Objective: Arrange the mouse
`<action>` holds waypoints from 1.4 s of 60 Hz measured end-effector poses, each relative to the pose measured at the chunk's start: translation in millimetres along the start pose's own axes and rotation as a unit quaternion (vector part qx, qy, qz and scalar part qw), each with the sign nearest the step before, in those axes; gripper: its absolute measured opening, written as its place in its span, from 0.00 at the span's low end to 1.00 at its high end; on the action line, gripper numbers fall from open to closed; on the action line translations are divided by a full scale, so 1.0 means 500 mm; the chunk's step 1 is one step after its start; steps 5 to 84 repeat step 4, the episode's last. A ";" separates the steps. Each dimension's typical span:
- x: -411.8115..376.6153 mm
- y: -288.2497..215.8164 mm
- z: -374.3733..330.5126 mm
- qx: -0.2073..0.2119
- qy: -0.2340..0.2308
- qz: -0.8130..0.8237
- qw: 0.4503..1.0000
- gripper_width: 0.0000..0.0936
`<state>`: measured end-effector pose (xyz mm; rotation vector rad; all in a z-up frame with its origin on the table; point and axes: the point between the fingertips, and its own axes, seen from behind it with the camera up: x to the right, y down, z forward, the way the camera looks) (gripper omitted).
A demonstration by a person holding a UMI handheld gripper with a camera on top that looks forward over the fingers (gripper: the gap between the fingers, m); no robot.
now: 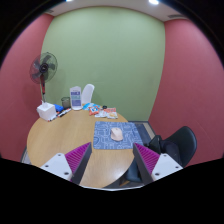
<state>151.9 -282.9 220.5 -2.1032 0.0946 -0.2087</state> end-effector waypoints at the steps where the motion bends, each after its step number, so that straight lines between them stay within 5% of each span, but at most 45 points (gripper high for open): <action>1: -0.001 -0.002 -0.003 0.001 -0.001 0.000 1.000 0.90; 84: -0.003 -0.006 -0.009 0.002 -0.002 0.000 1.000 0.90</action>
